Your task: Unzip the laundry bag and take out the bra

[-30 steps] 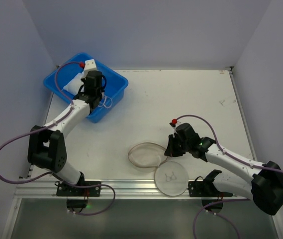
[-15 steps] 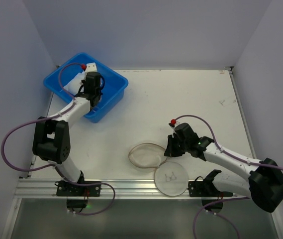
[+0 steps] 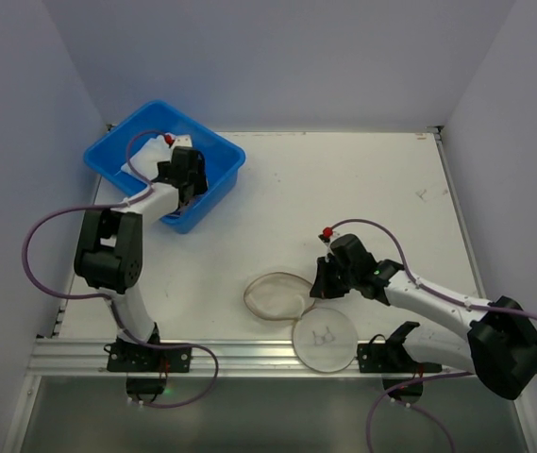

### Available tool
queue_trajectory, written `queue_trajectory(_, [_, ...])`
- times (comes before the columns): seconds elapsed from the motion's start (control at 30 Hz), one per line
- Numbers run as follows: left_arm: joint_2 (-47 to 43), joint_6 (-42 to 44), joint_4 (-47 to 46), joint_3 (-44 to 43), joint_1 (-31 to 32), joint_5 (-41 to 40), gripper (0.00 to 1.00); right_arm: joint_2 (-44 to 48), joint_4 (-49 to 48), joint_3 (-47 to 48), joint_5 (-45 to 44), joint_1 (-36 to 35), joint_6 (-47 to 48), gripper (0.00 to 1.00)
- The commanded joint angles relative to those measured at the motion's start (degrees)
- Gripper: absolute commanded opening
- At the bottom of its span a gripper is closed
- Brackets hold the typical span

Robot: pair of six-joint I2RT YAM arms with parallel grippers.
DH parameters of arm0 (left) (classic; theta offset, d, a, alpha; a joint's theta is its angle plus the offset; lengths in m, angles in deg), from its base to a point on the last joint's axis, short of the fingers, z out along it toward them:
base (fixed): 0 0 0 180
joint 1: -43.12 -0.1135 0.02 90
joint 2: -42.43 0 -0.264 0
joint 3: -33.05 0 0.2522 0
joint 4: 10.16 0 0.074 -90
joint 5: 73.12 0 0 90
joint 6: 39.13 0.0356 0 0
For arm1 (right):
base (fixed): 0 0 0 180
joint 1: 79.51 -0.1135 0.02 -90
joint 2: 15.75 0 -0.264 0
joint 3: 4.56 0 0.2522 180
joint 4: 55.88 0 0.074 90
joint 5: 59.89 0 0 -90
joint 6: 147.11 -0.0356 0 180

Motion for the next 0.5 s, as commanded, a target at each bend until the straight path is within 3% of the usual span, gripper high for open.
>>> queue_trajectory(0.0, [-3.75, -1.97, 0.35, -2.41, -0.27, 1.47, 0.84, 1.55, 0.44, 1.28, -0.58, 0.22, 0.80, 0.00])
queue_trajectory(0.07, [-5.16, -1.97, 1.14, -2.85, -0.27, 1.65, 0.96, 1.56, 1.32, 1.81, -1.72, 0.22, 0.98, 0.00])
queue_trajectory(0.13, [-7.18, -2.05, 3.77, -4.52, -0.27, 2.00, 1.00, 1.73, 2.28, 2.60, -2.69, 0.22, 1.33, 0.00])
queue_trajectory(0.47, [-18.26, -2.85, 21.69, -13.84, -0.27, 5.25, 1.00, -4.15, 7.91, 15.58, -11.39, 0.84, 5.98, 0.00])
